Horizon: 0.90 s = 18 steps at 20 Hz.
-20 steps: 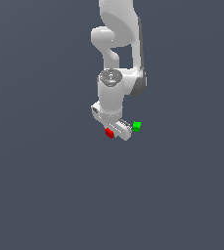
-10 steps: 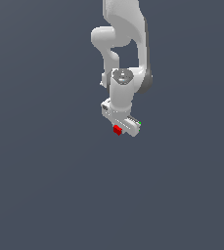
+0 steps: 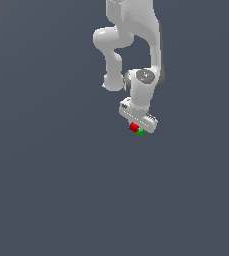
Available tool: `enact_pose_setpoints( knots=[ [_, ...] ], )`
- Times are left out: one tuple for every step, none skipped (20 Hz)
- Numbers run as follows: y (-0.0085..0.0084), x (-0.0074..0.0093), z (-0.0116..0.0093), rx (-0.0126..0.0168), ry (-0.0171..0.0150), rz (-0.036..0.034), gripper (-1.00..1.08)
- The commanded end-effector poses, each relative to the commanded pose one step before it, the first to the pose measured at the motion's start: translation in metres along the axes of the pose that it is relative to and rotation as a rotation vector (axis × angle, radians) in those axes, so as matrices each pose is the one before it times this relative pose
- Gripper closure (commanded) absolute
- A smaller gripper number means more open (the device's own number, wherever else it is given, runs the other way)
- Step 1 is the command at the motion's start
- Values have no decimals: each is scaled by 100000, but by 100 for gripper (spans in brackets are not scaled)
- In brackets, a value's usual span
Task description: Stack the red cube on top of the green cube.
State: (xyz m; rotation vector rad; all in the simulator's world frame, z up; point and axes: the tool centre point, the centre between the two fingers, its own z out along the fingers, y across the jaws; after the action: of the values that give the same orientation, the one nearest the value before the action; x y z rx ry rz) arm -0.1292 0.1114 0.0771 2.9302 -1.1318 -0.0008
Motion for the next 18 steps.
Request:
enact_pose_setpoints(
  knots=[
    [-404, -1685, 438, 88, 71, 121, 108],
    [-137, -516, 144, 0, 0, 0, 108],
    [-124, -447, 126, 0, 0, 0, 108],
    [-112, -379, 108, 0, 0, 0, 108],
    [-100, -312, 90, 0, 0, 0, 108],
    [-88, -246, 73, 0, 0, 0, 108],
    [-68, -166, 81, -28, -54, 32, 108],
    [-58, -124, 39, 0, 0, 0, 108],
    [-37, -69, 23, 0, 0, 0, 108],
    [-13, -21, 7, 0, 0, 0, 108],
    [0, 0, 0, 0, 0, 0, -92],
    [0, 0, 0, 0, 0, 0, -92],
    [0, 0, 0, 0, 0, 0, -92],
    [0, 0, 0, 0, 0, 0, -92],
    [0, 0, 0, 0, 0, 0, -92],
    [0, 0, 0, 0, 0, 0, -92],
    [0, 0, 0, 0, 0, 0, -92],
    [0, 0, 0, 0, 0, 0, -92]
  ],
)
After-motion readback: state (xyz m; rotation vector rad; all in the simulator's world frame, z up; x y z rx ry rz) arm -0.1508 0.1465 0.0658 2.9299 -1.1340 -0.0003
